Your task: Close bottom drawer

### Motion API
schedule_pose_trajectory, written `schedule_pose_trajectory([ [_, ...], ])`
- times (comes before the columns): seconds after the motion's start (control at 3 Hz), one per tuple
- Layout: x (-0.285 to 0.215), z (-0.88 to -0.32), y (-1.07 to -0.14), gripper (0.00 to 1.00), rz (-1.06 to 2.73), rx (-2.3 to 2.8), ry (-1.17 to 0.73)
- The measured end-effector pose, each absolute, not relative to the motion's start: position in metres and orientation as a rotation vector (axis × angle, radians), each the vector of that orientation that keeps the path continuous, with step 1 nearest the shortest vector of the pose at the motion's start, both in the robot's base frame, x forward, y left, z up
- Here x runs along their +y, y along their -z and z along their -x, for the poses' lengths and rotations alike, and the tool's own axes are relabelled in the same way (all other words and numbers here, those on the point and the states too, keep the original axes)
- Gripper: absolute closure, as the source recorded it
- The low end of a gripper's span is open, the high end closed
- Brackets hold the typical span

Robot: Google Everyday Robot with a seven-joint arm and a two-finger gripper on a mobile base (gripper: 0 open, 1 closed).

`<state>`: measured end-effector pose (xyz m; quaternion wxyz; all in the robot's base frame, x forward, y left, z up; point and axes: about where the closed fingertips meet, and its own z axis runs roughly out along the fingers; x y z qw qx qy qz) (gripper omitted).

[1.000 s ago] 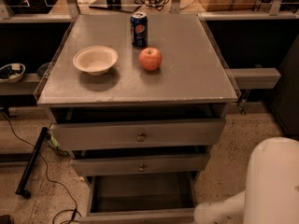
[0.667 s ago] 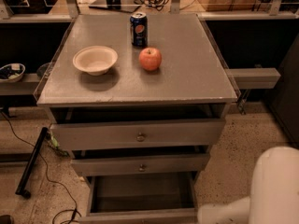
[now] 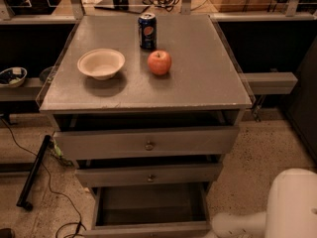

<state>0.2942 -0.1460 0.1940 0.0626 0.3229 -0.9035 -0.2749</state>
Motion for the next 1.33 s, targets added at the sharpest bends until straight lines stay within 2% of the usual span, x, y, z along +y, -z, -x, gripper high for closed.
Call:
schedule_pose_trajectory([
  [0.67, -0.146, -0.299, -0.171, 1.00, -0.924, -2.709, 0.852],
  [1.33, -0.134, -0.345, -0.153, 1.00, -0.836, -2.814, 0.979],
])
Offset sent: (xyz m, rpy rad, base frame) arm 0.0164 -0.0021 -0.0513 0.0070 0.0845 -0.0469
